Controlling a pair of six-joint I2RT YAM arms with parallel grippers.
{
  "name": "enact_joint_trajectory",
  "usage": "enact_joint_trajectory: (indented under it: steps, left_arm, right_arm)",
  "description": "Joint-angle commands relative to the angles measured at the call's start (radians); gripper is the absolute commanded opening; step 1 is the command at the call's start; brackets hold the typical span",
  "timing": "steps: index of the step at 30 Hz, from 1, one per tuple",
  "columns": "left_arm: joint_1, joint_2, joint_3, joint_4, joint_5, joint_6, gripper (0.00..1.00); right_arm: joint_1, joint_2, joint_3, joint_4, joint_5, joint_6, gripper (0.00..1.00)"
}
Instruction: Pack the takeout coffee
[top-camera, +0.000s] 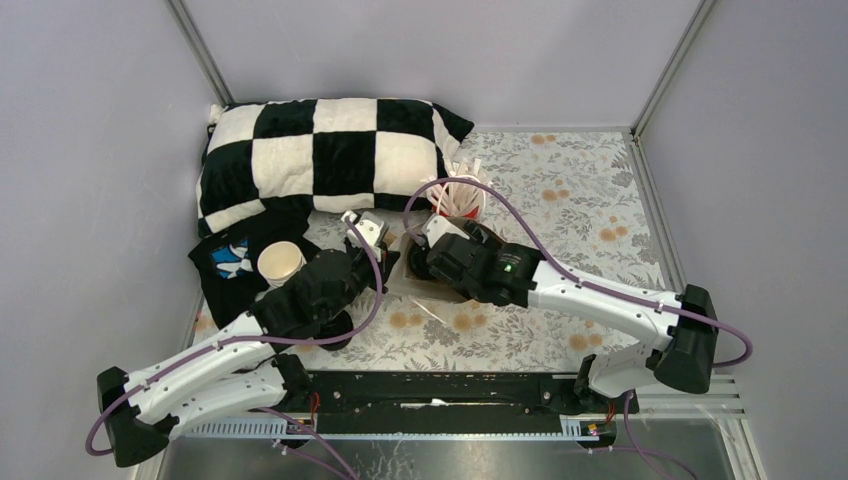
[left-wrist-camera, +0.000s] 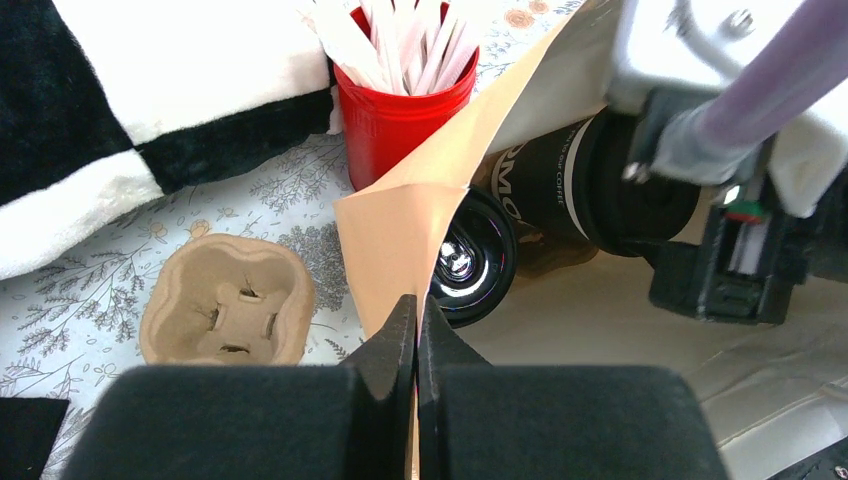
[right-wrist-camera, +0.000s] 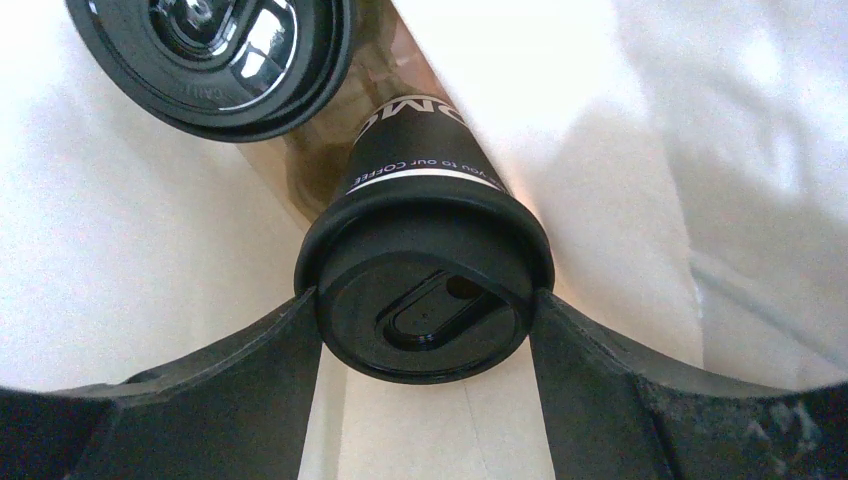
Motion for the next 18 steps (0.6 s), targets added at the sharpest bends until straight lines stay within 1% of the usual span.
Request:
enact_joint_trajectory:
  steps: [1,5,8,9,10,12,14,16,18]
  left_arm:
    - [-0.003,-0.018,-0.019,0.031,-0.015,0.004,0.00]
    - [-0.003,-0.017,-0.024,0.030,-0.038,0.022,0.00]
    - [-0.002,0.005,0.035,-0.054,-0.090,0.013,0.00]
    - [-0.002,0.024,0.072,-0.101,-0.112,0.002,0.05]
    - [-0.001,0.049,0.113,-0.157,-0.138,-0.015,0.12]
    - [0.001,0.093,0.195,-0.256,-0.185,-0.062,0.20]
    - [0.005,0.119,0.240,-0.304,-0.161,-0.080,0.27]
    - [0.015,0.142,0.278,-0.332,-0.117,-0.105,0.36]
    - [0.035,0.168,0.307,-0.346,-0.066,-0.125,0.42]
  right_arm:
    - [-0.020,-0.060,0.011,0.016,0.009,0.067,0.33]
    - [-0.020,-0.033,0.037,-0.028,0.047,0.087,0.32]
    - [-0.020,-0.025,0.041,-0.026,0.001,0.079,0.32]
    - [-0.020,-0.020,0.044,-0.031,-0.008,0.081,0.32]
    - [-0.020,-0.016,0.050,-0.036,-0.015,0.089,0.32]
    - [-0.019,-0.013,0.056,-0.038,-0.039,0.090,0.32]
    - [-0.020,-0.016,0.060,-0.033,-0.071,0.078,0.32]
    - [-0.018,-0.016,0.065,-0.037,-0.087,0.066,0.32]
    - [-0.018,-0.019,0.069,-0.045,-0.086,0.061,0.32]
